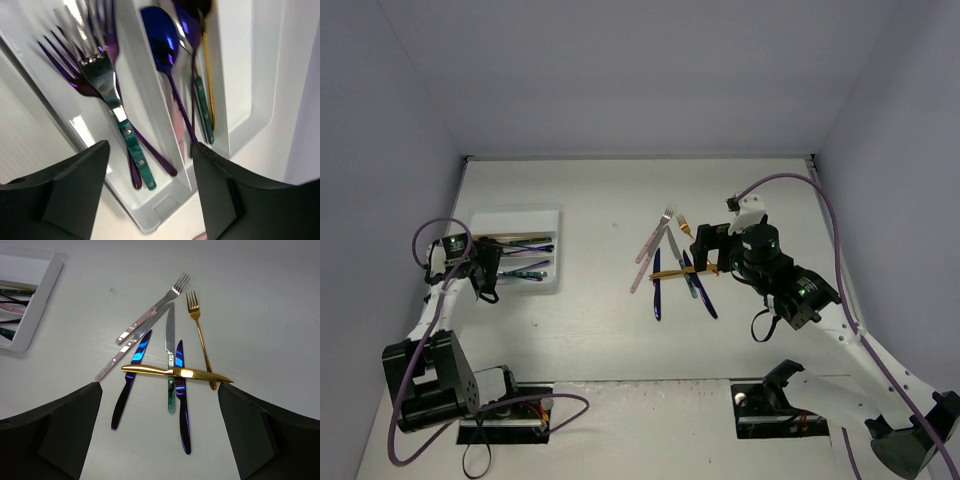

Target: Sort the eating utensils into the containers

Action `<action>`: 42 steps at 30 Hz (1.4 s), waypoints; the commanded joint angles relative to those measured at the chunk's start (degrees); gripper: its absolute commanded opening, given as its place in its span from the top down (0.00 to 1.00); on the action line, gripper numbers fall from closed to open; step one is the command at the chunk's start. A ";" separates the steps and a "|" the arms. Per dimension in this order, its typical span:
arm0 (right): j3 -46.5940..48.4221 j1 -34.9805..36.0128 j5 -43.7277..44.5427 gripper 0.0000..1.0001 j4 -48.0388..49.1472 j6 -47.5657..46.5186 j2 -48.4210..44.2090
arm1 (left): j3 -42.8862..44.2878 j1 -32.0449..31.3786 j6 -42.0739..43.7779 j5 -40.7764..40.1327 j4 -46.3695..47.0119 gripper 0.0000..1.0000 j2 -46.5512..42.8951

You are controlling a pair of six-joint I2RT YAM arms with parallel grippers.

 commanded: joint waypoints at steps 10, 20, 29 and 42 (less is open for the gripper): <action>2.67 -0.61 1.62 0.00 2.11 -2.38 1.59 | 31.36 -34.23 47.55 -6.27 -6.58 0.35 7.43; 3.32 -0.76 1.76 0.00 0.74 -2.03 -0.12 | 53.65 -46.52 57.62 -1.89 -10.11 0.35 34.24; 2.66 -0.96 2.07 0.00 -1.01 -0.85 -2.23 | 62.23 -49.79 56.72 1.92 -9.38 0.34 47.82; 2.20 -0.97 1.85 0.00 -0.97 -0.18 -1.07 | 63.55 -50.76 54.98 0.12 -7.85 0.35 53.93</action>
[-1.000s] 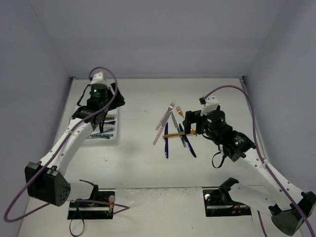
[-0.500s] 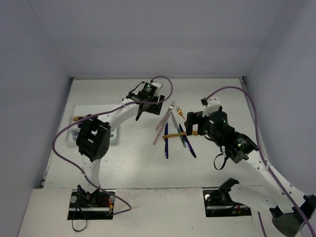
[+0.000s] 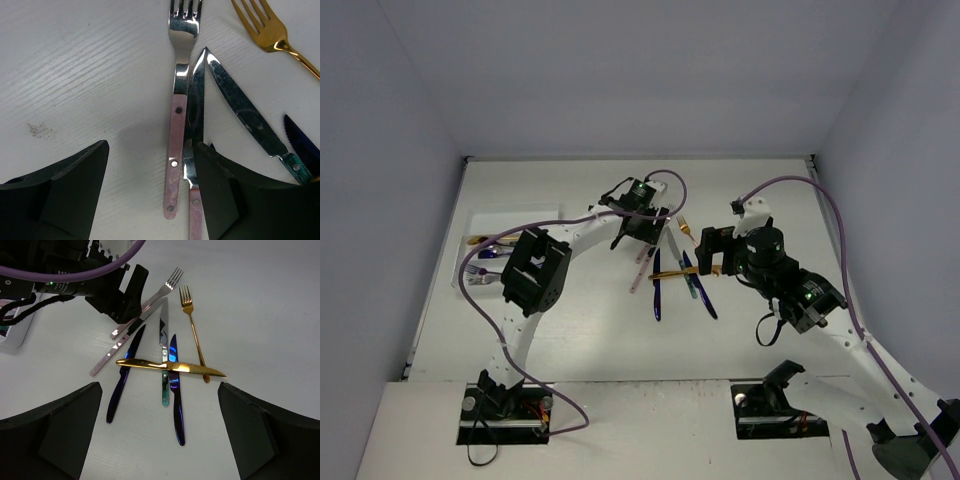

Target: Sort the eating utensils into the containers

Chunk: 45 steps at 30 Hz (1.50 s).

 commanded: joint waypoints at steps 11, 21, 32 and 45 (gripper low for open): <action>1.16 -0.53 1.22 0.00 2.27 0.32 0.31 | 1.74 -0.05 -2.07 -5.46 1.96 0.40 0.44; 1.05 -0.52 1.29 0.00 2.27 0.49 0.92 | -0.06 0.15 -3.79 -6.84 1.86 0.63 0.26; 1.41 -0.53 1.11 0.00 2.27 0.41 1.27 | -0.04 0.15 -4.65 -5.95 1.18 1.00 1.49; 1.53 -0.53 1.02 0.00 2.22 -0.53 1.30 | -9.17 0.84 -14.70 -16.94 -3.36 1.00 -18.27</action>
